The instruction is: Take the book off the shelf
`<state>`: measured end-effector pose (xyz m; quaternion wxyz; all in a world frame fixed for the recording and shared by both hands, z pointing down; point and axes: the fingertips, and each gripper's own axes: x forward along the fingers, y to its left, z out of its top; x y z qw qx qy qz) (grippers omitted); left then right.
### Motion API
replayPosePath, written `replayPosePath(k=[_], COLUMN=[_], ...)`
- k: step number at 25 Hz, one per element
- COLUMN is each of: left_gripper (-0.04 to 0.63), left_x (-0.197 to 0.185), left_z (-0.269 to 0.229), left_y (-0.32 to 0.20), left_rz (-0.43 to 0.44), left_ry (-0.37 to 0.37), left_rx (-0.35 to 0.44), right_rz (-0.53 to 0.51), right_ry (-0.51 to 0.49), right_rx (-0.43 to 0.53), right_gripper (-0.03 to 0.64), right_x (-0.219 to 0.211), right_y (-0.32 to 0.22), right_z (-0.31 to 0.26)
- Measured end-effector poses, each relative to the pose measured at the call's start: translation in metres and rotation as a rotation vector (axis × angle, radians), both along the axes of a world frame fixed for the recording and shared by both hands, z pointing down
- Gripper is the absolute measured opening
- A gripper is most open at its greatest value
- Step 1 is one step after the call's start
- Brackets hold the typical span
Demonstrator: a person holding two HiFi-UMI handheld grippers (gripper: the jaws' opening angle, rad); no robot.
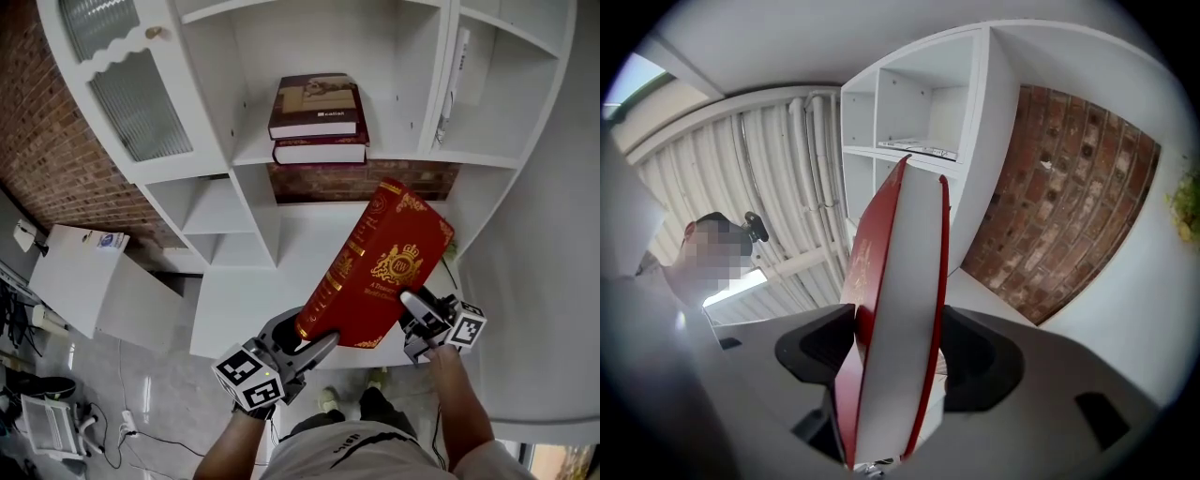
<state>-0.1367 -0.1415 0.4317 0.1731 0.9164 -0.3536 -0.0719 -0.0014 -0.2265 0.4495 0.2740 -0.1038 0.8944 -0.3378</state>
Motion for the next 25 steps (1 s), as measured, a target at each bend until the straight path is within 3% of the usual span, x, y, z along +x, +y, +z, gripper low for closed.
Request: replayPosePath(k=[9,25], left_gripper=[0.275,0.275], left_x=[-0.007,-0.017], left_z=[0.038,0.051], left_y=[-0.012,-0.027], left_rz=[0.028,0.023], left_ry=[-0.002,0.011], left_rx=[-0.061,-0.096], right_rz=[0.027,0.014], right_ry=[0.098,0.124], right_rx=[-0.003,-0.036], right_gripper=[0.298,0.295], right_x=[-0.007,-0.018], right_y=[-0.007,-0.021], right_z=[0.024,0.036])
